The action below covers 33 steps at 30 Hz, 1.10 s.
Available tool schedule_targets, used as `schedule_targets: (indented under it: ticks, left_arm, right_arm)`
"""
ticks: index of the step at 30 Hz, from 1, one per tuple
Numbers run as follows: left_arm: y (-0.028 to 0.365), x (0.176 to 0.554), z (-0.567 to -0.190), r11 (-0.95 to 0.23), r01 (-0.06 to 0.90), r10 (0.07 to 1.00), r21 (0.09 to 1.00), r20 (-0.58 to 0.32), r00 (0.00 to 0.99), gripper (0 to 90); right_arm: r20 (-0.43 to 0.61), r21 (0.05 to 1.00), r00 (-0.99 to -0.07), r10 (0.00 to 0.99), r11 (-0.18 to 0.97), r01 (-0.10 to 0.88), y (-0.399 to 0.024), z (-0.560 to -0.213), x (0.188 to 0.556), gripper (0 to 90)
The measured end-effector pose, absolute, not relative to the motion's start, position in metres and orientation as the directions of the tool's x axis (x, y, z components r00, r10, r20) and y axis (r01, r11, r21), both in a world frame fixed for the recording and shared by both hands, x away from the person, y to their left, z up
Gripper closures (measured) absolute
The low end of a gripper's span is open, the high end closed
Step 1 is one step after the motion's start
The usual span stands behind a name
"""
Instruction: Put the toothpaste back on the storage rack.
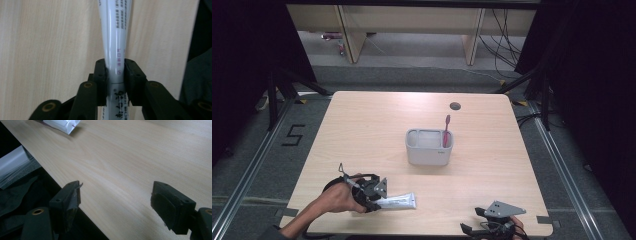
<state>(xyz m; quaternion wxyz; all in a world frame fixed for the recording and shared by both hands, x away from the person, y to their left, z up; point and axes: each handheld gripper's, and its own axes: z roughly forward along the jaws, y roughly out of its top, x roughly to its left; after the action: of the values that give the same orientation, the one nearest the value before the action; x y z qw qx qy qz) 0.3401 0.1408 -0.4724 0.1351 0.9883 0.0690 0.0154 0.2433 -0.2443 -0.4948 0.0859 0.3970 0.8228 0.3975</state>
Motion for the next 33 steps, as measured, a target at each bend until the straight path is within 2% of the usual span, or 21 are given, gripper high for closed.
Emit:
schedule_targets:
  ticks: [16,29,31,33]
  left_arm:
    - [0.13,0.341,-0.48,-0.969,0.135,0.136,0.206,-0.011,0.991,74.6]
    - [0.128,0.341,-0.479,-0.971,0.118,0.121,0.208,0.002,0.993,75.3]
    - [0.128,0.341,-0.479,-0.971,0.117,0.121,0.209,0.004,0.993,75.3]
    - [0.129,0.342,-0.479,-0.967,0.124,0.13,0.224,0.014,0.991,75.4]
  right_arm:
    - [0.177,0.716,-0.674,0.717,0.376,0.588,-0.242,-0.495,0.243,24.6]
    - [0.174,0.721,-0.678,0.714,0.377,0.582,-0.243,-0.496,0.244,24.4]
    - [0.202,0.708,-0.664,0.72,0.362,0.607,-0.242,-0.496,0.242,24.4]
    - [0.168,0.721,-0.678,0.716,0.379,0.579,-0.244,-0.496,0.244,24.4]
